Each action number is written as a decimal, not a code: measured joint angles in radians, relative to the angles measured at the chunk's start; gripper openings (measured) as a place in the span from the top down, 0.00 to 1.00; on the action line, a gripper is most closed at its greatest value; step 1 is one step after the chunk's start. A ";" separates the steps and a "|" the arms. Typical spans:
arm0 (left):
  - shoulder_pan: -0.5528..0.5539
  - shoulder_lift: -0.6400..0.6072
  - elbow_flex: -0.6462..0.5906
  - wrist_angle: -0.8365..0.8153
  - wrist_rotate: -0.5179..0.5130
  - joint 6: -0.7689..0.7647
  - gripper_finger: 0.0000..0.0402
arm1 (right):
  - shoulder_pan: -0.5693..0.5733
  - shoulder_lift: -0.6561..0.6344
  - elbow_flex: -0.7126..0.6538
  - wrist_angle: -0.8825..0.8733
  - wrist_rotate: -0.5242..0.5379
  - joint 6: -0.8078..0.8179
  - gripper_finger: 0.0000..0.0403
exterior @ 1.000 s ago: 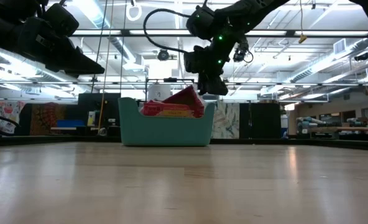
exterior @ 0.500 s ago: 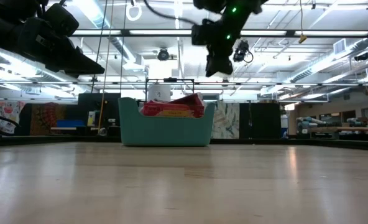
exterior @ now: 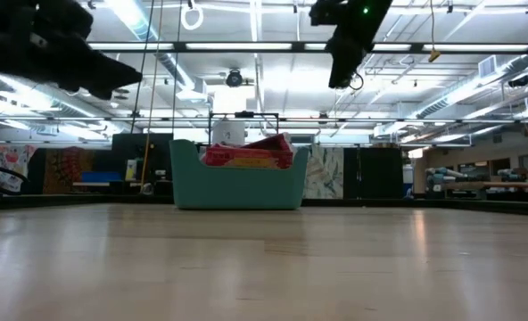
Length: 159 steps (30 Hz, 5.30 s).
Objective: Sort popcorn bags into baskets
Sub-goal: Return to Home Position
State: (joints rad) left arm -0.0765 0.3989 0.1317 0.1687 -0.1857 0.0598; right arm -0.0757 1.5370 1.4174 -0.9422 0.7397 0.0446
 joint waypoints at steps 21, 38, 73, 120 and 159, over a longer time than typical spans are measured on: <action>0.030 -0.100 -0.120 0.168 0.023 0.031 0.81 | 0.199 -0.395 -0.676 0.461 0.018 0.357 0.74; 0.030 -0.098 -0.121 0.154 0.023 0.064 0.81 | 0.226 -0.736 -1.061 0.938 0.004 0.390 0.74; 0.030 -0.098 -0.120 0.155 0.022 0.065 0.81 | 0.246 -1.273 -1.412 1.084 -0.052 0.370 0.74; 0.030 -0.098 -0.120 -0.118 0.079 0.005 0.81 | 0.237 -1.123 -1.411 1.023 -0.113 0.243 0.74; 0.030 -0.098 -0.120 -0.118 0.079 0.004 0.81 | 0.237 -1.123 -1.411 1.023 -0.143 0.240 0.74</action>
State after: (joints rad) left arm -0.0467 0.3008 0.0113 0.0505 -0.1071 0.0643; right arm 0.1616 0.4141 0.0063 0.0803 0.5968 0.2849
